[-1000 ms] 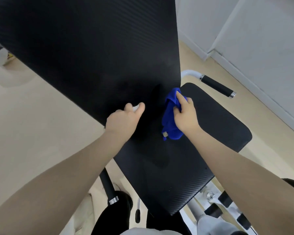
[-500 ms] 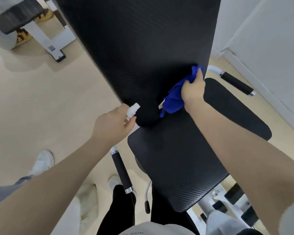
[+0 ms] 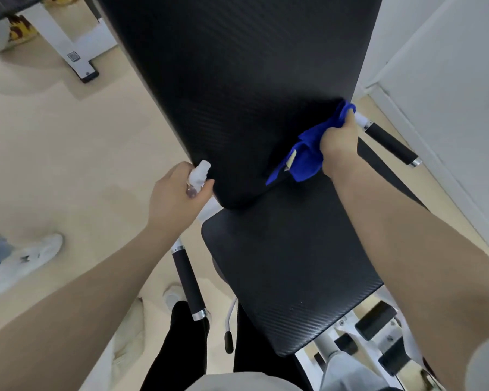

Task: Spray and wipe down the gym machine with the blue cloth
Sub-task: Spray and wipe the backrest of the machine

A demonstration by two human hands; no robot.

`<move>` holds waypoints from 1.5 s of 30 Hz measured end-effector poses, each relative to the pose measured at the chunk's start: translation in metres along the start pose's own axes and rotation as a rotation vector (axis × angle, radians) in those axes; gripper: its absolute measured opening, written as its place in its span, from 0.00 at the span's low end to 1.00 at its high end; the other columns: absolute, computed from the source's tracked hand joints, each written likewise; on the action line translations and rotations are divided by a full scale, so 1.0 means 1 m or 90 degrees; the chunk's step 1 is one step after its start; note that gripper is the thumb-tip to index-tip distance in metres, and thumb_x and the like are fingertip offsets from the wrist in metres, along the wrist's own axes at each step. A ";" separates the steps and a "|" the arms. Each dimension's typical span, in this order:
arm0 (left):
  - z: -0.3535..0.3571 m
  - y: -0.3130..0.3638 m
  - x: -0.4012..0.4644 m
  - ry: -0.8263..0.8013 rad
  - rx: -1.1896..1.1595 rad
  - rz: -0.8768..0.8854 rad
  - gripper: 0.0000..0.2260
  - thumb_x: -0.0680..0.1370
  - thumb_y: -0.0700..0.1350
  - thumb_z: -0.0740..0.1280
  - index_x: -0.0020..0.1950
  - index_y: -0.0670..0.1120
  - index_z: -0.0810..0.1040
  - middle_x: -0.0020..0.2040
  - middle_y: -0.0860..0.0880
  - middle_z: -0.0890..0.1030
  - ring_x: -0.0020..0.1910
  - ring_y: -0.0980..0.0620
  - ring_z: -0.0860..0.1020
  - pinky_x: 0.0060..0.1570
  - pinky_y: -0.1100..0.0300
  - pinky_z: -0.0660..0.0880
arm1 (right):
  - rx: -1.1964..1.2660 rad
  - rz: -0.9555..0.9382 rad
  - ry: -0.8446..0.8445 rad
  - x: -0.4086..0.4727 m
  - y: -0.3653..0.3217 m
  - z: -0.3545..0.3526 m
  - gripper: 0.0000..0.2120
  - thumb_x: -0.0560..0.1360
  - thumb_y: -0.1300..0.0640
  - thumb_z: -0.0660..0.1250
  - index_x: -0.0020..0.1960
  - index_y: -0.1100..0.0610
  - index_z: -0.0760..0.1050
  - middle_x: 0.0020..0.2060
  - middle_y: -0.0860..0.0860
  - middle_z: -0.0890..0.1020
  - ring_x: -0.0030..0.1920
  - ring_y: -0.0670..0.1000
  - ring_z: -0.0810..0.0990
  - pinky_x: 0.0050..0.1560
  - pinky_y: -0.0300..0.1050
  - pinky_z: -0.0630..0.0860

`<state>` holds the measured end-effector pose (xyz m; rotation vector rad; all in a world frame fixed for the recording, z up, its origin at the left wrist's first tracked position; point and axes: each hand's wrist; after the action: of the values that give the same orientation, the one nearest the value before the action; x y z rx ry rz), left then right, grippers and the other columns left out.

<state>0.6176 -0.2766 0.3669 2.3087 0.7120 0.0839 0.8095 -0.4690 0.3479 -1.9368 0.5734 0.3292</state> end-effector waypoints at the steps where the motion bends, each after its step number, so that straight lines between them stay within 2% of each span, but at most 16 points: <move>1: 0.002 0.000 -0.001 0.005 -0.017 -0.012 0.11 0.74 0.45 0.68 0.40 0.40 0.69 0.34 0.48 0.72 0.34 0.48 0.70 0.35 0.57 0.67 | 0.031 -0.058 0.017 0.000 -0.005 -0.001 0.33 0.73 0.70 0.49 0.75 0.51 0.56 0.60 0.49 0.69 0.51 0.46 0.73 0.51 0.33 0.73; 3: 0.005 0.001 -0.002 0.009 -0.047 -0.031 0.11 0.74 0.44 0.68 0.40 0.40 0.69 0.34 0.47 0.72 0.33 0.50 0.69 0.34 0.62 0.66 | 0.060 -0.172 0.038 -0.003 -0.017 -0.003 0.32 0.72 0.72 0.50 0.73 0.53 0.60 0.54 0.51 0.70 0.44 0.42 0.71 0.44 0.28 0.70; 5: 0.008 0.002 -0.003 0.013 -0.065 -0.039 0.11 0.74 0.43 0.68 0.40 0.41 0.68 0.34 0.48 0.72 0.32 0.52 0.69 0.34 0.64 0.64 | 0.054 -0.208 0.047 0.001 -0.013 0.000 0.34 0.70 0.71 0.50 0.73 0.52 0.62 0.55 0.54 0.72 0.45 0.45 0.72 0.49 0.33 0.72; 9: 0.014 0.001 -0.003 0.025 -0.080 -0.051 0.10 0.75 0.43 0.68 0.42 0.40 0.68 0.38 0.43 0.75 0.35 0.49 0.71 0.34 0.64 0.65 | -0.102 0.043 -0.005 0.011 0.024 0.000 0.32 0.74 0.69 0.51 0.75 0.49 0.57 0.68 0.54 0.64 0.57 0.52 0.71 0.60 0.43 0.70; 12: 0.013 -0.001 -0.003 0.026 -0.076 -0.033 0.10 0.75 0.43 0.68 0.42 0.41 0.68 0.37 0.44 0.75 0.34 0.51 0.70 0.35 0.64 0.66 | -0.191 0.128 -0.067 0.000 0.045 0.002 0.27 0.76 0.67 0.51 0.73 0.52 0.60 0.69 0.55 0.63 0.54 0.54 0.69 0.54 0.43 0.68; 14: 0.011 -0.003 -0.002 0.016 -0.067 -0.017 0.10 0.75 0.44 0.68 0.41 0.42 0.68 0.36 0.46 0.74 0.34 0.50 0.70 0.35 0.63 0.66 | -0.102 0.085 -0.021 -0.007 0.044 0.009 0.30 0.74 0.68 0.52 0.74 0.52 0.59 0.67 0.55 0.65 0.57 0.55 0.72 0.57 0.45 0.70; 18: 0.004 -0.004 0.001 -0.029 -0.067 -0.027 0.11 0.74 0.43 0.68 0.41 0.43 0.67 0.34 0.50 0.72 0.34 0.51 0.70 0.35 0.63 0.66 | 0.022 -0.190 0.071 -0.023 0.006 0.012 0.31 0.73 0.69 0.54 0.74 0.52 0.60 0.61 0.53 0.67 0.57 0.49 0.70 0.57 0.35 0.67; 20: 0.004 -0.003 0.001 -0.031 -0.075 -0.026 0.10 0.74 0.42 0.69 0.41 0.42 0.67 0.35 0.47 0.74 0.35 0.49 0.70 0.35 0.63 0.66 | 0.063 -0.279 0.071 -0.025 -0.008 0.016 0.31 0.73 0.68 0.55 0.74 0.52 0.60 0.57 0.50 0.67 0.55 0.48 0.71 0.59 0.38 0.69; 26: 0.005 0.001 -0.001 -0.032 -0.094 -0.036 0.09 0.75 0.42 0.68 0.42 0.39 0.69 0.39 0.41 0.76 0.34 0.51 0.69 0.35 0.64 0.65 | -0.030 -0.189 0.064 -0.022 0.004 0.021 0.31 0.76 0.67 0.54 0.76 0.48 0.54 0.68 0.57 0.60 0.45 0.51 0.73 0.54 0.40 0.71; 28: 0.001 -0.001 0.001 -0.045 -0.104 -0.055 0.08 0.74 0.43 0.68 0.42 0.39 0.71 0.38 0.43 0.76 0.36 0.51 0.70 0.36 0.64 0.66 | -0.024 -0.193 0.071 -0.029 -0.001 0.017 0.31 0.76 0.69 0.54 0.75 0.49 0.56 0.64 0.57 0.64 0.46 0.48 0.72 0.55 0.37 0.69; 31: -0.006 0.000 0.002 -0.020 -0.138 -0.061 0.08 0.74 0.43 0.68 0.39 0.41 0.72 0.34 0.48 0.74 0.35 0.51 0.69 0.36 0.62 0.67 | -0.038 -0.411 0.051 -0.070 -0.011 0.028 0.31 0.71 0.71 0.56 0.73 0.56 0.62 0.57 0.57 0.66 0.47 0.46 0.70 0.58 0.36 0.69; 35: -0.019 0.009 0.002 0.014 -0.180 -0.013 0.08 0.73 0.42 0.68 0.36 0.47 0.71 0.32 0.53 0.73 0.32 0.56 0.70 0.37 0.62 0.68 | -0.219 -0.704 -0.016 -0.114 -0.004 0.046 0.28 0.69 0.66 0.54 0.69 0.58 0.69 0.57 0.65 0.70 0.47 0.61 0.75 0.46 0.52 0.77; 37: -0.029 0.017 0.002 0.049 -0.198 0.010 0.10 0.74 0.42 0.68 0.36 0.53 0.70 0.32 0.57 0.74 0.32 0.61 0.71 0.35 0.70 0.67 | -0.231 -0.690 0.015 -0.106 -0.010 0.038 0.29 0.69 0.65 0.53 0.69 0.55 0.70 0.58 0.63 0.70 0.49 0.60 0.76 0.45 0.48 0.77; 41: -0.041 0.030 0.006 0.085 -0.251 0.015 0.12 0.75 0.44 0.68 0.37 0.54 0.67 0.31 0.60 0.73 0.30 0.63 0.70 0.32 0.72 0.66 | -0.071 -0.483 0.104 -0.078 -0.042 0.024 0.31 0.71 0.72 0.55 0.72 0.55 0.64 0.57 0.56 0.67 0.45 0.32 0.70 0.46 0.21 0.64; 43: -0.041 0.032 0.008 0.085 -0.246 0.016 0.13 0.75 0.43 0.68 0.37 0.53 0.66 0.31 0.56 0.71 0.29 0.63 0.70 0.32 0.71 0.66 | -0.064 -0.499 0.103 -0.092 -0.046 0.032 0.31 0.70 0.70 0.54 0.72 0.56 0.65 0.56 0.56 0.67 0.46 0.37 0.72 0.47 0.25 0.67; 45: -0.040 0.032 0.009 0.088 -0.248 0.020 0.13 0.75 0.41 0.68 0.37 0.53 0.65 0.31 0.55 0.70 0.29 0.62 0.68 0.32 0.71 0.66 | -0.121 -0.630 0.049 -0.126 -0.036 0.050 0.30 0.67 0.66 0.54 0.69 0.58 0.69 0.56 0.61 0.70 0.48 0.54 0.76 0.47 0.42 0.74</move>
<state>0.6304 -0.2665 0.4168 1.9522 0.6619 0.3671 0.7234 -0.3806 0.4140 -2.1694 -0.4145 -0.3354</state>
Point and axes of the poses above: each hand's wrist, its own x-axis towards the middle knuckle, its own z-axis out of the palm, y = z × x
